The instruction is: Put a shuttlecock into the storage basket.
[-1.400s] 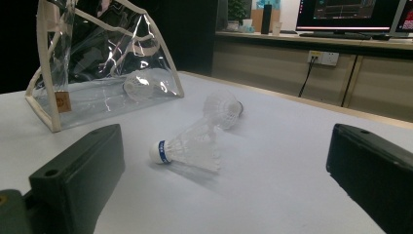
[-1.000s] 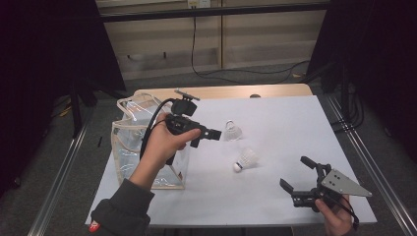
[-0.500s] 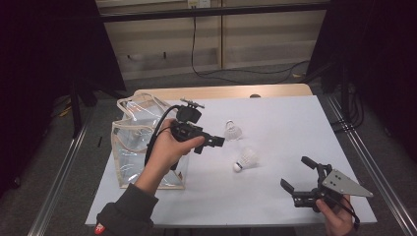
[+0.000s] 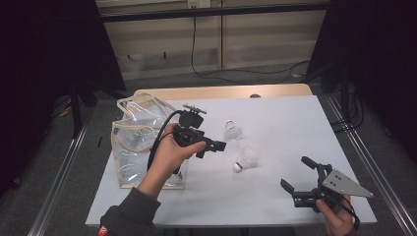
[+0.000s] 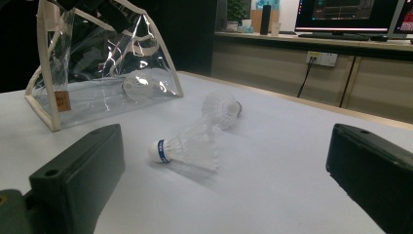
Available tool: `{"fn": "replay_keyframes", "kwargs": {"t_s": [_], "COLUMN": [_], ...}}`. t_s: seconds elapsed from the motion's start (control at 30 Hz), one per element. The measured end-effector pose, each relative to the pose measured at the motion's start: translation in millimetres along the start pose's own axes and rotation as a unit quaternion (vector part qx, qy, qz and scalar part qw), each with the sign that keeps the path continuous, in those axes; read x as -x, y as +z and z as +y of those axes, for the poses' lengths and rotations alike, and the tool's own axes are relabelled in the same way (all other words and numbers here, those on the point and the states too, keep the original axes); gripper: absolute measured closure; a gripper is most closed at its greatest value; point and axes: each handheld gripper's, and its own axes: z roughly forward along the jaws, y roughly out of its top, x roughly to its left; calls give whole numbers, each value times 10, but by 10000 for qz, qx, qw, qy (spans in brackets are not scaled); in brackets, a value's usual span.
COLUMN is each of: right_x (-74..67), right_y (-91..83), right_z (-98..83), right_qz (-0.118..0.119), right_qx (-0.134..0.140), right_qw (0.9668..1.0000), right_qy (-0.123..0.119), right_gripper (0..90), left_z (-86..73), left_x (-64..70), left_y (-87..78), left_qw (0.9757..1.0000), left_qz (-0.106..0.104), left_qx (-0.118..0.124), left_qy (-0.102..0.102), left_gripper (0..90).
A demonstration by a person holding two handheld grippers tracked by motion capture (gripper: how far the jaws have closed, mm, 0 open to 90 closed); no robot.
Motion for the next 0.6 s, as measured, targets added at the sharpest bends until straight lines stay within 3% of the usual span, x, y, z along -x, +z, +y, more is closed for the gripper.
{"fn": "replay_keyframes", "kwargs": {"t_s": [0.6], "right_x": [8], "right_y": [-8], "right_z": [2], "right_qz": [-12], "right_qx": [3], "right_qw": [10000], "right_qy": [19], "right_gripper": [4], "left_z": [-117], "left_x": [12], "left_y": [116], "left_qw": [9999], "left_qz": [-57], "left_qx": [-92], "left_qy": [85], "left_gripper": [83]}}
